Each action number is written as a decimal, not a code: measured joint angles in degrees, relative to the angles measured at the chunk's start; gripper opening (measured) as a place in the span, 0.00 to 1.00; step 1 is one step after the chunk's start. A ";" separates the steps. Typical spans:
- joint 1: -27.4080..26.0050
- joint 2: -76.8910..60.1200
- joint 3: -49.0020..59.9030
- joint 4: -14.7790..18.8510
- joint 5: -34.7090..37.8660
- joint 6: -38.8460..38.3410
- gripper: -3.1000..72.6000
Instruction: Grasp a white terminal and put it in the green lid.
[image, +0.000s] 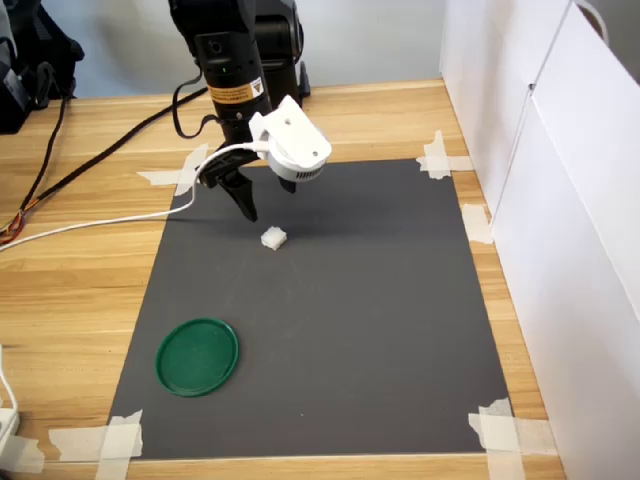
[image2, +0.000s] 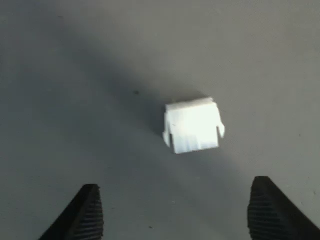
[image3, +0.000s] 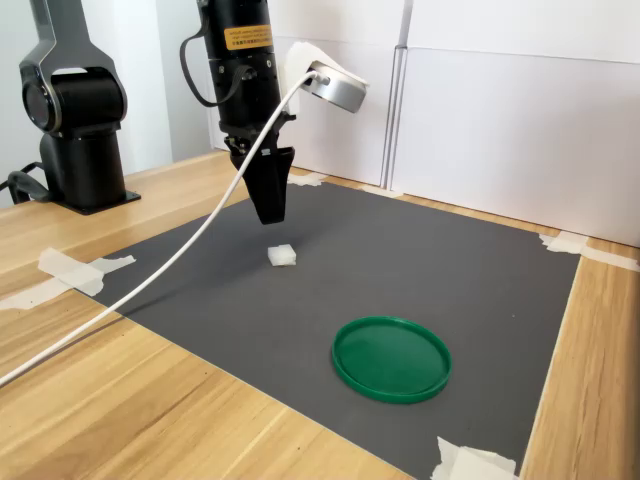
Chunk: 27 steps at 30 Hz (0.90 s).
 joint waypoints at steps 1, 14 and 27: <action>0.00 0.80 0.00 -0.84 -0.23 0.40 0.97; 0.00 7.84 -4.71 -1.43 -0.70 -0.93 0.93; 0.00 10.36 -6.36 -0.86 2.59 -6.97 0.93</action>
